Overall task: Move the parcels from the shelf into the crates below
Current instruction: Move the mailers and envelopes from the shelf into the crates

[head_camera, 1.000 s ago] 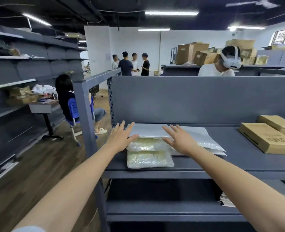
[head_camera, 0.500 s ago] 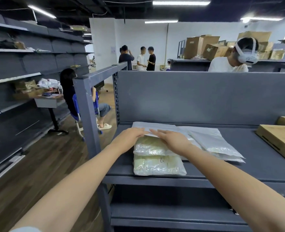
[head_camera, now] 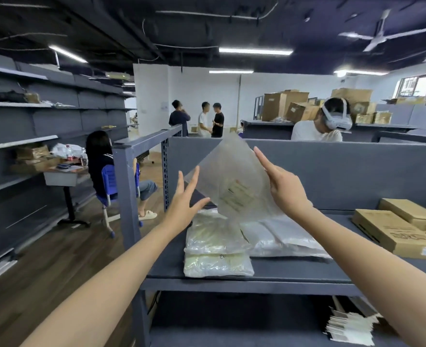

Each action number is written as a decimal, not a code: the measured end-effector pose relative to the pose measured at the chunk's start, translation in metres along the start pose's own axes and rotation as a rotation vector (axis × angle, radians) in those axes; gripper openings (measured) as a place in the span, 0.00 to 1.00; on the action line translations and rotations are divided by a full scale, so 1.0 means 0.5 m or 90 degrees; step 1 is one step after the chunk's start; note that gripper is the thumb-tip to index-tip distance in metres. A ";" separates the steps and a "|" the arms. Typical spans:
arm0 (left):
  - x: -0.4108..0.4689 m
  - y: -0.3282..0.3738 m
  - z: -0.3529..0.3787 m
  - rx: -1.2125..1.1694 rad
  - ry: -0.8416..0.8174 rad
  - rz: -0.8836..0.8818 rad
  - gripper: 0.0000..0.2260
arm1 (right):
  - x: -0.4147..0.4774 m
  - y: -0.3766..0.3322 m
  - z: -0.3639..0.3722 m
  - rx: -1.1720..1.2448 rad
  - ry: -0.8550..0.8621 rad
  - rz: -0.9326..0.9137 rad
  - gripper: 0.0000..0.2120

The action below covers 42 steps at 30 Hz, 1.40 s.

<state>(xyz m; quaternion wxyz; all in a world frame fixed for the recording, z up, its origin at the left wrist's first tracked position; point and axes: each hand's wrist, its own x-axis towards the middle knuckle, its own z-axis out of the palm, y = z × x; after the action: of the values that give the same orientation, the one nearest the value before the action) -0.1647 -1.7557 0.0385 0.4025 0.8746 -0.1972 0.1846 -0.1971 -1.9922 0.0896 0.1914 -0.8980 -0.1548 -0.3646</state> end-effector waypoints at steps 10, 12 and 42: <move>-0.044 0.047 0.033 -0.252 0.014 -0.122 0.39 | -0.046 0.015 -0.131 0.304 0.150 0.146 0.31; -0.050 0.048 0.026 -0.291 0.025 -0.128 0.40 | -0.057 0.020 -0.144 0.317 0.145 0.156 0.29; -0.211 0.171 0.163 -0.660 0.130 -0.148 0.34 | -0.250 -0.098 -0.042 0.515 0.215 0.335 0.39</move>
<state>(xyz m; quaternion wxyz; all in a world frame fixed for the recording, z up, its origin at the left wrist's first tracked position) -0.2834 -1.8493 -0.0078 0.8164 0.5547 -0.1243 0.1016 -0.3159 -1.9762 0.0256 0.6312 -0.6893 -0.0188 -0.3552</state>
